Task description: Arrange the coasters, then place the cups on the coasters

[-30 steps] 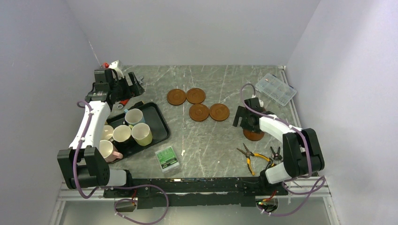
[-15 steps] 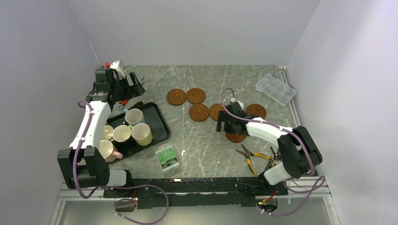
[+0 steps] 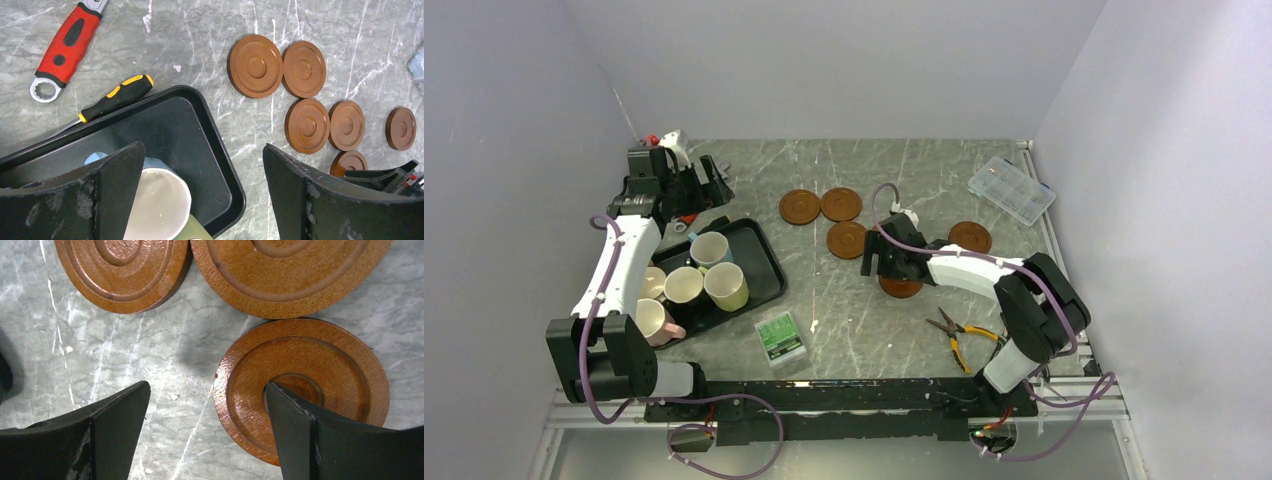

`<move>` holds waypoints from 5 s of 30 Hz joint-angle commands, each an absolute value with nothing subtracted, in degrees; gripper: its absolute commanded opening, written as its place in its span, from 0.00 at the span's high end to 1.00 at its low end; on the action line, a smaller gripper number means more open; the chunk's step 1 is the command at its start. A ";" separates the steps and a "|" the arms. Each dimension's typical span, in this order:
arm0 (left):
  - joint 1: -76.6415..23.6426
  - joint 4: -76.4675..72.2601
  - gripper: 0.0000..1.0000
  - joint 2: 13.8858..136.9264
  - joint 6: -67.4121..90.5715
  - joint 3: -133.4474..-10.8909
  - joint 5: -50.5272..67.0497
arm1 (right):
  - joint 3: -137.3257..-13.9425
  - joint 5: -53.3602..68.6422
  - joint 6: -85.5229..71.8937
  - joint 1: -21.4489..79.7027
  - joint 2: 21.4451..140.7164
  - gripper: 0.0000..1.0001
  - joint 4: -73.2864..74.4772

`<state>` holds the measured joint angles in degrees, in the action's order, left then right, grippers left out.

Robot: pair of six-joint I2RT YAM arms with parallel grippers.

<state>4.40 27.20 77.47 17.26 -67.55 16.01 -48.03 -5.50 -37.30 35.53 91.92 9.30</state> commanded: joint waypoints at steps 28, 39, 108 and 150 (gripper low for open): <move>4.04 26.24 0.06 76.94 16.79 -69.79 15.73 | -58.87 -6.07 -21.46 7.90 94.62 0.09 14.58; 3.98 25.87 0.06 77.05 16.88 -69.73 16.50 | -60.68 -4.76 -21.33 3.61 99.28 0.08 11.98; 1.86 26.22 0.06 76.79 16.42 -69.68 15.99 | -49.46 7.77 -26.44 15.38 80.18 0.04 23.67; 7.56 40.07 0.64 82.26 14.87 -62.99 4.11 | -44.96 12.61 -24.62 21.80 69.51 0.04 16.11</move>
<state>7.31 38.96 81.34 15.81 -62.02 2.22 -45.25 12.56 -24.67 21.61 71.24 18.35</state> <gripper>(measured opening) 0.410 0.963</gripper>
